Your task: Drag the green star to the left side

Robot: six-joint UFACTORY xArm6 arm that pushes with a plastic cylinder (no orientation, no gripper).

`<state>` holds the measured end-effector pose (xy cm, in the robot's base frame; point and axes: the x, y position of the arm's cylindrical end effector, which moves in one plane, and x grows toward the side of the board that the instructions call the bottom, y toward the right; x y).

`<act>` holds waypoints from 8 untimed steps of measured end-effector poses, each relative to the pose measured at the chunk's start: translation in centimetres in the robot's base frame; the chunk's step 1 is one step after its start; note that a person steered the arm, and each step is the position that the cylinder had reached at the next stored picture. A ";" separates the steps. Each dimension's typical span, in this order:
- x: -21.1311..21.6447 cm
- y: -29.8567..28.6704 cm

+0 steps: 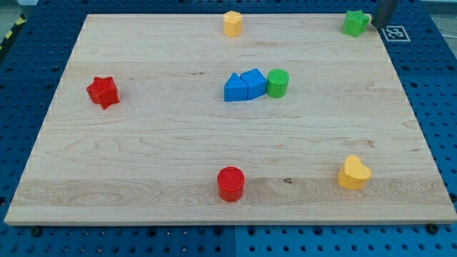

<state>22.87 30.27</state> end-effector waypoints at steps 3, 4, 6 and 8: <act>-0.3 0.0; -1.1 -0.8; -1.0 -3.6; -1.9 -3.6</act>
<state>20.94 26.65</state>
